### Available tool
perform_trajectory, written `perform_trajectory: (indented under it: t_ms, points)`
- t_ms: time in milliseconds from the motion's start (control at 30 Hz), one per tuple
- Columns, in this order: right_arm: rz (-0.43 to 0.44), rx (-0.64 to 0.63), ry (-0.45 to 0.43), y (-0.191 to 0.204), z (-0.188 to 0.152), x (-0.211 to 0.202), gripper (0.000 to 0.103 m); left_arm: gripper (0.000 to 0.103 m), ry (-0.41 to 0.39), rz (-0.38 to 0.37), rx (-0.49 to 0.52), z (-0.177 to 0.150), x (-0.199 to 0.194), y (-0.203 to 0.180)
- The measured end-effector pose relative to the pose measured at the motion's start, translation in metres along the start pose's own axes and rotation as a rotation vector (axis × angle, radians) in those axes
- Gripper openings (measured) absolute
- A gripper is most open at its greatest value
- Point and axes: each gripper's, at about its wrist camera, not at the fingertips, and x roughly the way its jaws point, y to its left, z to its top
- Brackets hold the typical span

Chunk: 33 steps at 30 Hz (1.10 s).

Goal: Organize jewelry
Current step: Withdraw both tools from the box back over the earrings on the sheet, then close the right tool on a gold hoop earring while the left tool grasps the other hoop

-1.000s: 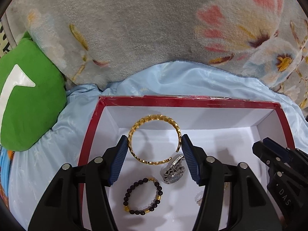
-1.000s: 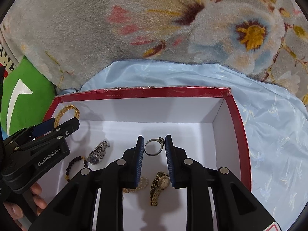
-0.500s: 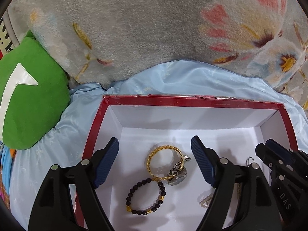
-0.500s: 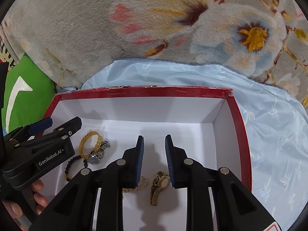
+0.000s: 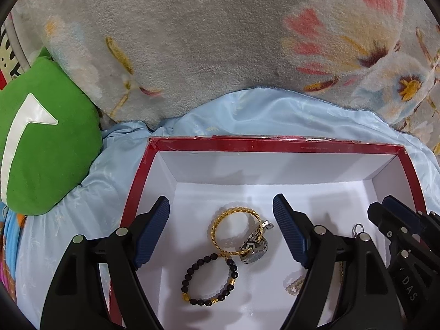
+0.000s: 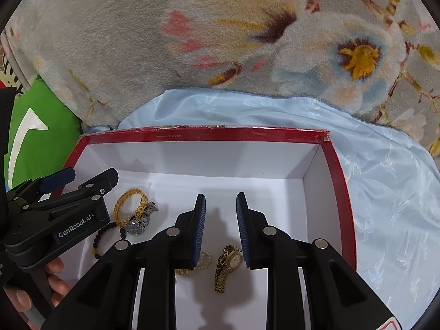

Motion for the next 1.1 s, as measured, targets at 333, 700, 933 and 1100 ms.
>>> perform_trajectory:
  t_ms: [333, 700, 933, 1100]
  points:
    - [-0.022, -0.048, -0.134, 0.013, -0.021, -0.081, 0.034, 0.075, -0.097, -0.018, 0.02, -0.016, -0.076, 0.008]
    - [0.001, -0.042, -0.138, 0.006, -0.138, -0.203, 0.044, 0.088, -0.125, -0.023, 0.04, -0.119, -0.191, 0.07]
    - [-0.015, 0.012, -0.052, -0.007, -0.221, -0.23, 0.044, 0.088, -0.021, 0.011, 0.04, -0.201, -0.199, 0.099]
    - [-0.047, 0.017, 0.001, -0.002, -0.267, -0.234, 0.044, 0.087, 0.045, 0.009, 0.012, -0.245, -0.186, 0.102]
